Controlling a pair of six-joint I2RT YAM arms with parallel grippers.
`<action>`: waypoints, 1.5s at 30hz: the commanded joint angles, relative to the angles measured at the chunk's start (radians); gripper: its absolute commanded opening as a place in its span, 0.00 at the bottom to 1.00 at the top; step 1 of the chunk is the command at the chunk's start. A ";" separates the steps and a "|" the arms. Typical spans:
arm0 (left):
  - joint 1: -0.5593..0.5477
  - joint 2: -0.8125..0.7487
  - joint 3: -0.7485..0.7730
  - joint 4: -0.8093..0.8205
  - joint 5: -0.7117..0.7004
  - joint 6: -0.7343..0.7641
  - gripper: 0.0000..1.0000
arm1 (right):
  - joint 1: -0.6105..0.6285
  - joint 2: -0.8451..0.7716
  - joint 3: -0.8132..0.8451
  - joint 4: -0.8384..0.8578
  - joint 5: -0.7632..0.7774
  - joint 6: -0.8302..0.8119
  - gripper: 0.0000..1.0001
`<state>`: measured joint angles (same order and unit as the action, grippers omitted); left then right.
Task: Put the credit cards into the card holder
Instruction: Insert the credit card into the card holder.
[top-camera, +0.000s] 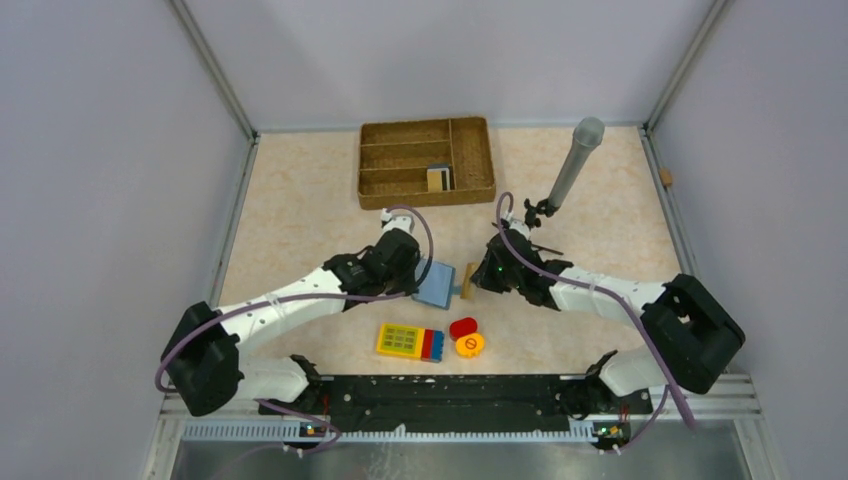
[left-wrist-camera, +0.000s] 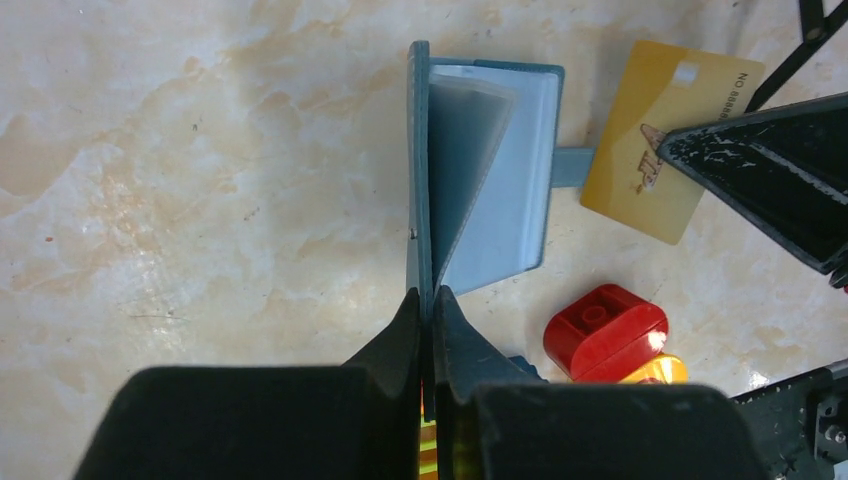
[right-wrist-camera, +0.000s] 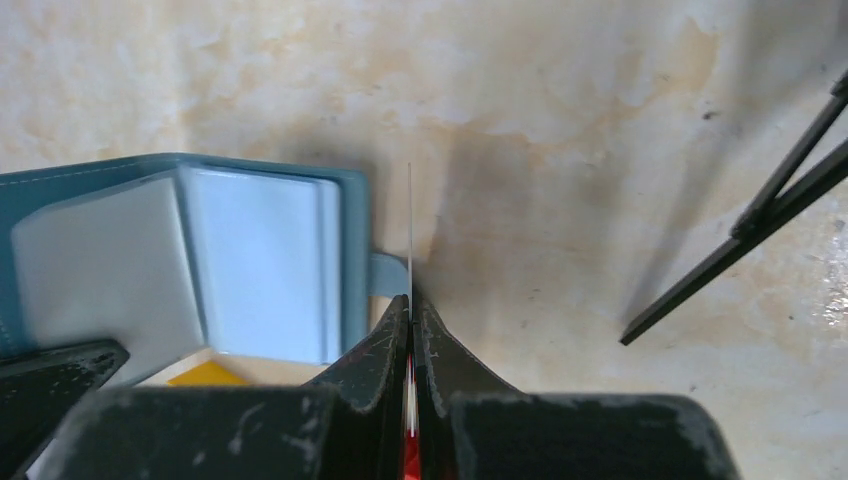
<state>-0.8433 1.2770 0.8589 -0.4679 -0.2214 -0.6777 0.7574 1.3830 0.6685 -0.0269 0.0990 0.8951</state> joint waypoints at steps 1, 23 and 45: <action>0.047 -0.045 -0.074 0.160 0.106 -0.022 0.00 | -0.026 0.038 -0.014 0.054 -0.019 0.001 0.00; 0.174 -0.036 -0.217 0.288 0.270 -0.019 0.00 | -0.073 0.053 -0.114 0.406 -0.282 0.018 0.00; 0.222 -0.022 -0.283 0.334 0.293 -0.017 0.00 | -0.073 0.215 -0.100 0.449 -0.295 0.067 0.00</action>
<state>-0.6407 1.2606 0.6125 -0.1986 0.0586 -0.6907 0.6952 1.5524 0.5465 0.3611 -0.1818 0.9455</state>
